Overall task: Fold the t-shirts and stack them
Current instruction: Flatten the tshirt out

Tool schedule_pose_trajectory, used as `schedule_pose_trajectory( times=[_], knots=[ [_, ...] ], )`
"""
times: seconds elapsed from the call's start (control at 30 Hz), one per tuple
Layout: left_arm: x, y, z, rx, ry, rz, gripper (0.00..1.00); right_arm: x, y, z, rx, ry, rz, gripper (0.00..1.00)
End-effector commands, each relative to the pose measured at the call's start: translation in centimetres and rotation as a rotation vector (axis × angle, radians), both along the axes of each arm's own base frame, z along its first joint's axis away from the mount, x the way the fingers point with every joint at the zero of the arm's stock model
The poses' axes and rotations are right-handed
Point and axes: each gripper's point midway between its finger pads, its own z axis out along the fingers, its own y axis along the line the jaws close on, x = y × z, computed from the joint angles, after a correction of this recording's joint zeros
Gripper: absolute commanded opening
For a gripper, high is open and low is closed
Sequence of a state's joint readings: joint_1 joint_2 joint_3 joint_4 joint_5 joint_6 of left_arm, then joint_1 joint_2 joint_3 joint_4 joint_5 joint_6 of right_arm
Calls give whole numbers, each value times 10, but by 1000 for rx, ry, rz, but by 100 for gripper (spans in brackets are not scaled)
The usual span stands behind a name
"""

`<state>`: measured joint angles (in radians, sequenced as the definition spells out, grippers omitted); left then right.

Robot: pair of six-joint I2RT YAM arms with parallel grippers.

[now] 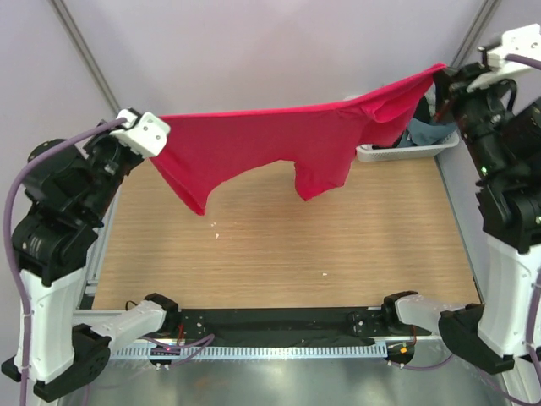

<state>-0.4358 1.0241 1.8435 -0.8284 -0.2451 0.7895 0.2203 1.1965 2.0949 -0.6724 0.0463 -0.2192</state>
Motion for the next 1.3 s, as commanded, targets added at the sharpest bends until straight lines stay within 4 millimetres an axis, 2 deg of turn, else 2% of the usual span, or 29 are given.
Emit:
schedule_pose_trajectory(
  times=[0.0,0.07,0.1,0.2,0.27,0.37,0.47,0.53,0.57,0.6,0.67,0.7,0.73,0.77,0.8,0.83,0.87,0.9,0.93,0.97,1.0,1.03,1.07,1.1,1.13,1.17,1.2,1.23,1.27],
  knots=[
    [-23,6,16,-73,-37,-22,0,-52,-9,31,66,-95,17,1],
    [-34,9,24,-92,-53,-30,0,-66,-12,35,64,-102,19,1],
    [-38,10,27,-101,-58,-34,0,-79,-15,46,68,-137,17,1],
    [-51,14,45,-117,-97,-44,0,-96,-19,60,52,-178,15,1],
    [-52,15,48,-105,-102,-44,0,-98,-18,66,44,-200,20,1],
    [-45,15,43,-70,-88,-30,0,-84,-14,63,15,-192,21,1],
    [-28,10,21,-35,-35,-18,0,-64,-10,57,-15,-190,17,1],
    [1,0,-23,30,55,2,0,-24,5,24,-63,-115,51,1],
    [2,2,-17,33,31,12,0,-24,4,30,-66,-140,48,1],
    [19,-4,-49,73,98,19,0,-1,10,1,-90,-73,55,1],
    [41,-9,-72,91,115,35,0,29,16,-23,-130,-39,51,1],
    [58,-17,-112,121,197,18,0,53,22,-61,-159,43,60,1],
    [70,-21,-126,111,217,17,0,67,25,-75,-175,59,61,1],
    [82,-15,-145,87,258,42,0,87,29,-102,-196,118,65,1],
    [100,-20,-190,95,361,27,0,105,34,-146,-219,206,78,1],
    [115,-18,-206,78,382,34,0,117,37,-162,-222,217,83,1],
    [127,-6,-224,69,422,66,0,138,43,-197,-236,287,97,1],
    [137,-8,-251,64,481,50,0,150,47,-235,-251,359,111,1],
    [158,-6,-281,72,539,57,0,164,53,-254,-251,380,127,1],
    [170,2,-300,69,579,78,0,175,56,-274,-252,418,137,1],
    [182,3,-309,54,597,84,0,197,63,-316,-265,500,153,1],
    [196,0,-346,54,684,67,0,210,69,-330,-267,516,168,1],
    [209,2,-348,47,689,78,0,223,73,-335,-270,520,175,1],
    [218,-3,-360,35,715,57,0,243,77,-384,-297,607,187,1],
    [228,-6,-398,29,797,48,0,255,79,-397,-303,622,189,1],
    [236,-8,-407,28,810,43,0,268,81,-414,-307,648,186,1],
    [251,-9,-409,23,805,44,0,286,83,-406,-308,622,181,1],
    [258,-10,-418,18,821,49,0,301,84,-452,-318,697,180,1],
    [273,-11,-435,17,843,55,0,323,85,-435,-310,650,163,1]
  ],
)
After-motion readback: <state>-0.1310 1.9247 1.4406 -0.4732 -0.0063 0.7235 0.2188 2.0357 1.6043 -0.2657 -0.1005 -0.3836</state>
